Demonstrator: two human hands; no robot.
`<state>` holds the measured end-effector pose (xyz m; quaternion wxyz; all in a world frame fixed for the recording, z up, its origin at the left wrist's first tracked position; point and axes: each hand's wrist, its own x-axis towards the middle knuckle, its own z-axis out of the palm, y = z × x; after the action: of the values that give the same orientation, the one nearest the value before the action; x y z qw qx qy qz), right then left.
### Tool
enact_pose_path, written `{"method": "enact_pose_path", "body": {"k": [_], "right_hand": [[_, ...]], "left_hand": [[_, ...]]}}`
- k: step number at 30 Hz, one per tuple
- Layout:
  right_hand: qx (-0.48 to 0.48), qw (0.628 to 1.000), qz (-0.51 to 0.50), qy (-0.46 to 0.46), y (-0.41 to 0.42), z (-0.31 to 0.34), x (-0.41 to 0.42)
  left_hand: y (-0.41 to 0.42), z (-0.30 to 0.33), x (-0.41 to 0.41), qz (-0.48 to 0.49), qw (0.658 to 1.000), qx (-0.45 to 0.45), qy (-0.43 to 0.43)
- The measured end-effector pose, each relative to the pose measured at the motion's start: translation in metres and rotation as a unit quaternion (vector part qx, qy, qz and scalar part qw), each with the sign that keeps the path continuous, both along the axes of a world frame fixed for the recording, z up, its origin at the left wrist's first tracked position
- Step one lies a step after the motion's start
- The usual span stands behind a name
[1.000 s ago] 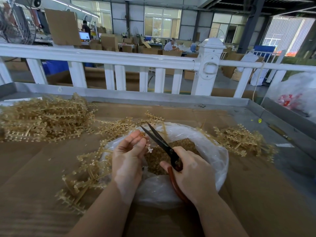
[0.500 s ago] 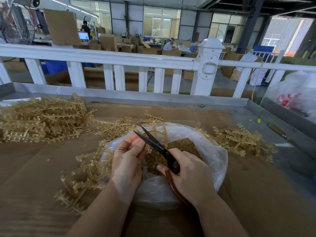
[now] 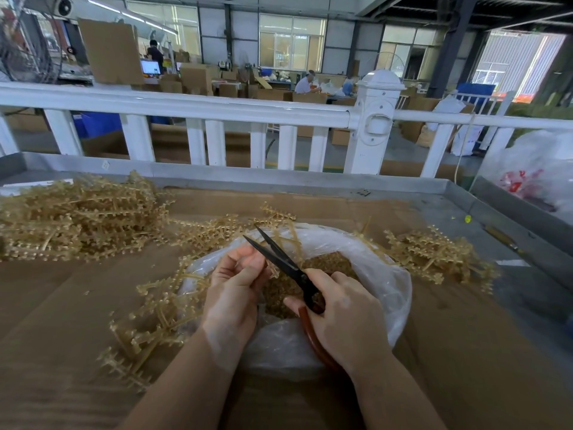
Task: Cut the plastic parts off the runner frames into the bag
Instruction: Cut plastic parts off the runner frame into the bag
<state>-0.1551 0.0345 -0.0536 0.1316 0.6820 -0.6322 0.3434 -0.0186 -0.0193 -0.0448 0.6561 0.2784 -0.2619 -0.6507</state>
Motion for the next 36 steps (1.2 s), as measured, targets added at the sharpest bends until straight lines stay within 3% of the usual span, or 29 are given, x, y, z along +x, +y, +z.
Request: {"method": "enact_pose_path", "body": {"k": [10,21,36], "right_hand": [[0.013,1.000,0.016,-0.015,-0.0008,-0.0010,-0.0008],[0.030,0.998,0.049,-0.038,0.0020,0.0026,0.0011],[0.035,0.995,0.064,-0.066,0.0024,0.0035,0.0010]], "left_hand": [[-0.0022,-0.0004,0.0013,0.012,0.997,0.056,0.051],[0.0013,-0.0002,0.0022,-0.055,0.998,0.019,-0.020],[0.0036,0.0025,0.0015,-0.062,0.997,-0.001,-0.036]]}}
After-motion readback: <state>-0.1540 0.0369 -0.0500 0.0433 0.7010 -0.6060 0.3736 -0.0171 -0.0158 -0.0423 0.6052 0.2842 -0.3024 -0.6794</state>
